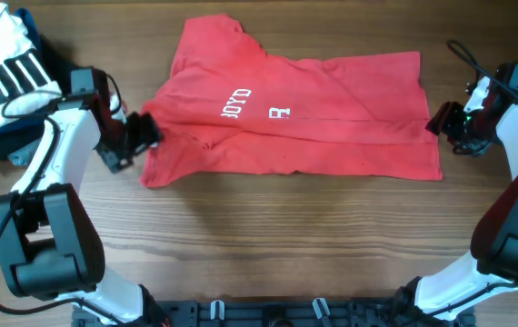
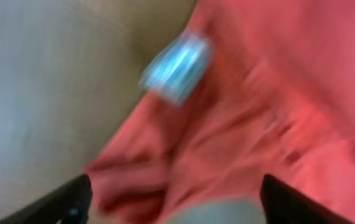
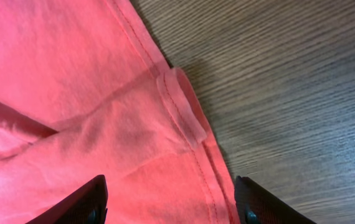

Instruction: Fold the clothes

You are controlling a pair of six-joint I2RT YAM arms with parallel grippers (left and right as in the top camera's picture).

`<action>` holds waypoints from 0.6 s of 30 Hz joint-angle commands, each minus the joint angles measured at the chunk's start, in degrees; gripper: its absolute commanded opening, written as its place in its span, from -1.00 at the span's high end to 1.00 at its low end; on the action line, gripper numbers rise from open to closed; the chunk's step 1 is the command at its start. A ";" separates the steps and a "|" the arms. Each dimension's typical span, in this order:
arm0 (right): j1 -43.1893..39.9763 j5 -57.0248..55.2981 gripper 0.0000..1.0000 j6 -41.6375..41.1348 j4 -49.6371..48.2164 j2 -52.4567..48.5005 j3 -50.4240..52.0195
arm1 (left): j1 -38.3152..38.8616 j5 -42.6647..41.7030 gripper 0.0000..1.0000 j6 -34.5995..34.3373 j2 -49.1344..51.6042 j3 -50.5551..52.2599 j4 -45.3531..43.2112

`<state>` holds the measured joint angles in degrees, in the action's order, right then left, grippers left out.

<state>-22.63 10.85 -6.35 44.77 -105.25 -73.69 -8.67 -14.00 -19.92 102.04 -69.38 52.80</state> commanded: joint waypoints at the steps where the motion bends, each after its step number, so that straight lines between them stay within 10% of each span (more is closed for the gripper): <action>1: 0.31 -0.61 -0.31 0.28 0.11 -1.05 -0.07 | -0.07 -0.24 -0.35 0.63 0.42 0.09 7.93; 6: 0.31 -0.59 -0.31 0.17 0.13 -1.05 -0.07 | -0.07 1.88 0.23 4.11 0.42 0.79 8.33; 18: 0.31 -0.39 -0.30 0.17 0.33 -1.05 -0.07 | -0.07 -0.79 -0.07 4.28 0.42 9.90 -0.48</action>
<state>-22.63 10.87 -6.37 44.99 -105.25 -73.69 -8.67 -13.23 -16.60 102.13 -62.30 54.63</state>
